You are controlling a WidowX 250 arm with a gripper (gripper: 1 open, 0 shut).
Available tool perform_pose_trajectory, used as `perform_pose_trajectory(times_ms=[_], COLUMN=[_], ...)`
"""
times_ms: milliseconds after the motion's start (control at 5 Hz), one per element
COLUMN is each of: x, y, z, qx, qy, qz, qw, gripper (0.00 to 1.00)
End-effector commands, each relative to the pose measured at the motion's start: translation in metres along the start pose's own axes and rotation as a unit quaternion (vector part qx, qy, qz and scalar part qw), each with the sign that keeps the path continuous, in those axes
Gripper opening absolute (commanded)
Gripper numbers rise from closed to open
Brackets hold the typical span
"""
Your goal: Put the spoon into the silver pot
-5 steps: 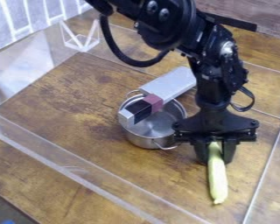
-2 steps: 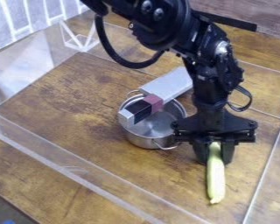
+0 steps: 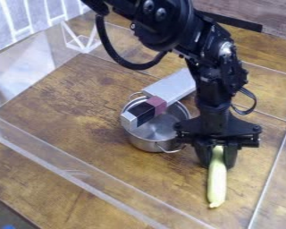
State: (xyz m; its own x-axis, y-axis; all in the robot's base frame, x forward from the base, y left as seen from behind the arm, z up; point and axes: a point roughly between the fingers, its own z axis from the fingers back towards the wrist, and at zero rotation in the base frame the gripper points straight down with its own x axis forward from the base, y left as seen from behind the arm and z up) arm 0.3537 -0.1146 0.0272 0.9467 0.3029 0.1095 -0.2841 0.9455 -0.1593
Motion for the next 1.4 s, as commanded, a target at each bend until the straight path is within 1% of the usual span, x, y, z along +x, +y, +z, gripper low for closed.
perform_pose_trajectory(times_ms=[0,200,400,600,800,1000,1200], x=[0.018,0.024,0.031,0.039,0.037,0.026,0.019], y=[-0.007,-0.008,-0.008,-0.027,-0.044,-0.057,-0.063], z=[0.038,0.052,0.068,0.078,0.083,0.074,0.063], qx=[-0.019,-0.023,-0.031,-0.039,-0.045,-0.05,-0.051], qy=[-0.043,-0.043,-0.045,-0.049,-0.049,-0.048,-0.042], qz=[0.008,-0.006,-0.015,-0.028,-0.036,-0.041,-0.051], qw=[0.9988,0.9988,0.9984,0.9977,0.9972,0.9968,0.9965], gripper=[0.0,0.0,0.0,0.0,0.0,0.0,0.0])
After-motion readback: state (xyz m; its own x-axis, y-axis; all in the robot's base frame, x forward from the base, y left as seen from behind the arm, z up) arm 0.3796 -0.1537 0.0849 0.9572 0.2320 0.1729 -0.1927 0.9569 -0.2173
